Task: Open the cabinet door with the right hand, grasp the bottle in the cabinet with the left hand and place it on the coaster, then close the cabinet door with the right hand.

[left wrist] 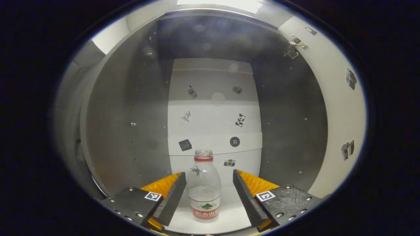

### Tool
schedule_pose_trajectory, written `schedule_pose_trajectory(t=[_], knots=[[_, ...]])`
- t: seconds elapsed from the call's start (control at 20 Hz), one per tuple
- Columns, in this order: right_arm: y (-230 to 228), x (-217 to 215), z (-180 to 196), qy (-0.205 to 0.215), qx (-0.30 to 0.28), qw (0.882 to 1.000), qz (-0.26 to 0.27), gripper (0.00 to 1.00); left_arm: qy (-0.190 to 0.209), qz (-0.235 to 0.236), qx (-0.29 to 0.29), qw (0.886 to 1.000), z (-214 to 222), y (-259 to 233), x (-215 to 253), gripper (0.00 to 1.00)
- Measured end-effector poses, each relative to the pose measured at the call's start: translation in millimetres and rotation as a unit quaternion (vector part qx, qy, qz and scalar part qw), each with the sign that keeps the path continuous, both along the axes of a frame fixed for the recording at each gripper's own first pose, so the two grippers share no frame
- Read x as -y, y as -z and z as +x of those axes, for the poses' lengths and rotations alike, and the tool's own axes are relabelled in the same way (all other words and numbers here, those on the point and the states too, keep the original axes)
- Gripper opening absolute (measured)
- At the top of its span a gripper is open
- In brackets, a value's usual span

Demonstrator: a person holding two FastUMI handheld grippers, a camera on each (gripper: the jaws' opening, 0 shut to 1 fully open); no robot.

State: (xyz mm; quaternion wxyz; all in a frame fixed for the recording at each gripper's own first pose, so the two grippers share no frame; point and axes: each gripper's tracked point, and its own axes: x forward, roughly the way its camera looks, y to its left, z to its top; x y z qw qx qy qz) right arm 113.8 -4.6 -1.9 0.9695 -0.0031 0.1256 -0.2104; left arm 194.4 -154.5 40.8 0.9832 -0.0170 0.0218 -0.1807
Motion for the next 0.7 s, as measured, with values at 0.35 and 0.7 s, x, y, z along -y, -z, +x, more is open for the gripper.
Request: schedule_pose_trajectory(t=[0.35, 0.7], knots=[[2.6, -3.0, 4.2, 0.006, -0.007, 1.0, -0.005, 0.98, -0.002, 0.01, -0.017, 1.0, 22.5, 23.4, 6.2, 0.88], [4.6, -5.5, 12.4, -0.003, -0.006, 1.0, -0.007, 0.98, 0.013, 0.015, -0.023, 1.0, 19.0, 21.5, 6.3, 0.75]])
